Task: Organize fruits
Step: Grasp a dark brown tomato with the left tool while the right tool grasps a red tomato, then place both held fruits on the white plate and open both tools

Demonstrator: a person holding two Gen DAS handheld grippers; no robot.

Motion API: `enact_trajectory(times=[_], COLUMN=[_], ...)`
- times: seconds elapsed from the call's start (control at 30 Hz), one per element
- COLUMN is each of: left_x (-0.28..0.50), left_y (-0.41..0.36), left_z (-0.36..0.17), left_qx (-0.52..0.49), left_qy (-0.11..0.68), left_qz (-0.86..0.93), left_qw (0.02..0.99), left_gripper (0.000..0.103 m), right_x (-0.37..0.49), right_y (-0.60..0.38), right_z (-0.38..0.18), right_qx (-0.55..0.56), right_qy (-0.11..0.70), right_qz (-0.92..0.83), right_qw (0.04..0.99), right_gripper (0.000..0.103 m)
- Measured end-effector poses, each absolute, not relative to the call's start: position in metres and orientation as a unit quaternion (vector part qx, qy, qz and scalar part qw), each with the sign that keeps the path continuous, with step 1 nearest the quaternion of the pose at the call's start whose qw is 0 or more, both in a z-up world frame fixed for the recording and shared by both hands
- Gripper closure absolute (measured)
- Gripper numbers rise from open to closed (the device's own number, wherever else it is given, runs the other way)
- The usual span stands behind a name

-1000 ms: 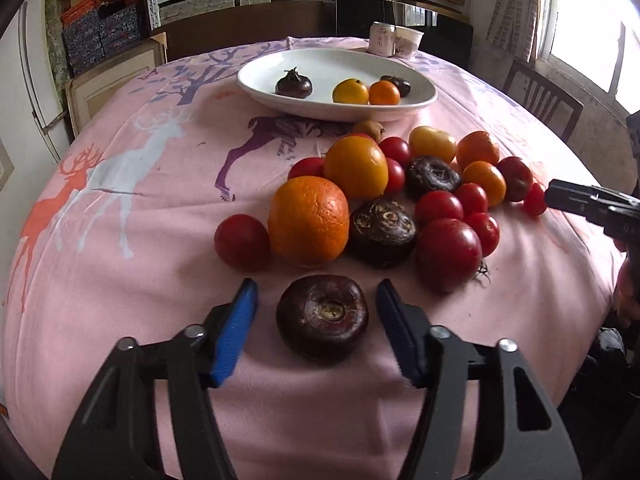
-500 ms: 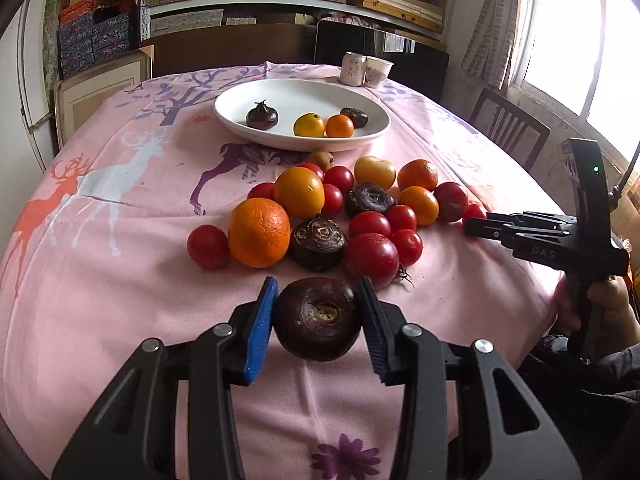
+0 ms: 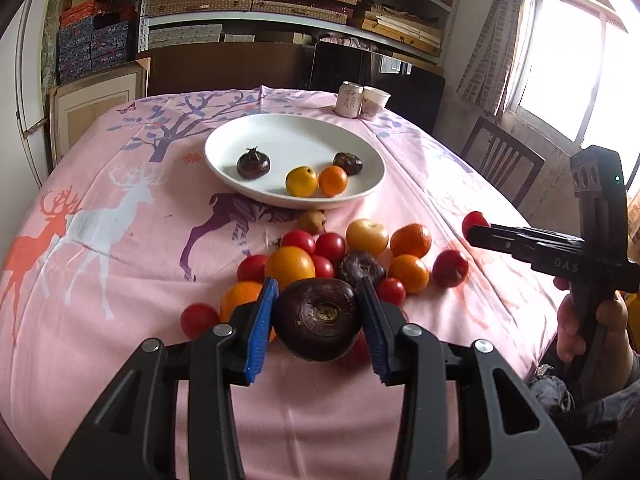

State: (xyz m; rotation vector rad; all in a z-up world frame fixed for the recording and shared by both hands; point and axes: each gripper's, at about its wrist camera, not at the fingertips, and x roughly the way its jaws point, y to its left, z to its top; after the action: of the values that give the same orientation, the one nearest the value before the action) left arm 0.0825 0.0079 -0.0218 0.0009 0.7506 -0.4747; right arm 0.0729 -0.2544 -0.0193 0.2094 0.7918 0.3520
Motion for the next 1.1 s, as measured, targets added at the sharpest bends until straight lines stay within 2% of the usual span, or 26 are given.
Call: enact_trajectory(times=[0.27, 0.7, 0.77, 0.83, 0.87, 1.1], left_x=[0.162, 0.273, 0.275, 0.265, 0.258, 0.170], left_y=[-0.015, -0.029, -0.024, -0.015, -0.012, 0.015], left_z=[-0.001, -0.034, -0.038, -0.034, -0.029, -0.012], left_qx=[0.009, -0.021, -0.037, -0.060, -0.063, -0.012], left_qy=[0.361, 0.440, 0.451, 0.443, 0.435, 0.396], left_qz=[-0.212, -0.167, -0.165, -0.171, -0.172, -0.194], left_qw=[0.908, 0.882, 0.876, 0.878, 0.881, 0.898], left_gripper=[0.063, 0.063, 0.055, 0.038, 0.036, 0.032], right_x=[0.132, 0.220, 0.220, 0.210, 0.204, 0.134], right_y=[-0.250, -0.234, -0.237, -0.240, -0.240, -0.256], right_z=[0.008, -0.021, -0.022, -0.016, -0.013, -0.013], right_qx=[0.114, 0.120, 0.130, 0.136, 0.129, 0.090], right_qy=[0.366, 0.412, 0.412, 0.398, 0.394, 0.383], right_qz=[0.171, 0.154, 0.151, 0.153, 0.152, 0.140], right_qw=[0.908, 0.890, 0.889, 0.894, 0.897, 0.908], right_gripper=[0.075, 0.073, 0.056, 0.055, 0.055, 0.054])
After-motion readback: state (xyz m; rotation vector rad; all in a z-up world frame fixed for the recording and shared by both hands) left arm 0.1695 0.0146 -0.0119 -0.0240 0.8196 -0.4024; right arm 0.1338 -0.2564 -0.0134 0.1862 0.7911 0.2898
